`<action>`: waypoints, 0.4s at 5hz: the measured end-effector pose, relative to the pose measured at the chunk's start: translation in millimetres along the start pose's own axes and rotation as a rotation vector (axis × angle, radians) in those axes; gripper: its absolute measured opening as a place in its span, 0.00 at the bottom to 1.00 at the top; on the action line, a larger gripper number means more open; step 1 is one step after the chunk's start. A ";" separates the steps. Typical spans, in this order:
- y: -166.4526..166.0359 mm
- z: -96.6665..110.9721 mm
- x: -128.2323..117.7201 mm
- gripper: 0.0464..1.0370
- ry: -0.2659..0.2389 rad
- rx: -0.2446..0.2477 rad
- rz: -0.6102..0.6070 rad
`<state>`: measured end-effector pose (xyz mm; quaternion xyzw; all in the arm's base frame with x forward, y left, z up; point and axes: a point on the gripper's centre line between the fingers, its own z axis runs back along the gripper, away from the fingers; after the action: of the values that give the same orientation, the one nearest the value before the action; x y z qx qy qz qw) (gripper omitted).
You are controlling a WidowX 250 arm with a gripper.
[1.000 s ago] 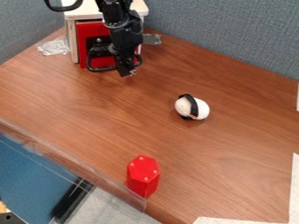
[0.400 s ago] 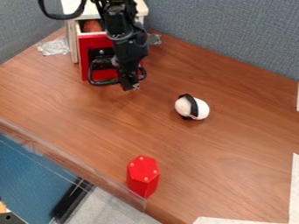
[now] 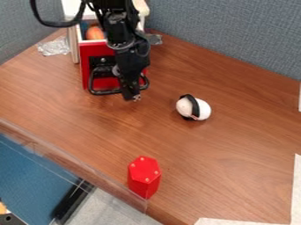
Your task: Open the drawer
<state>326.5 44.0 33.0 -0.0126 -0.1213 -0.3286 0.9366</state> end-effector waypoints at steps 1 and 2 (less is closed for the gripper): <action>-11.2 1.9 -1.8 0.08 -0.004 -0.010 -0.009; -23.2 5.5 -0.4 0.08 -0.004 -0.029 -0.023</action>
<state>310.7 26.6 36.9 -0.0256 -0.1184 -0.3410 0.9322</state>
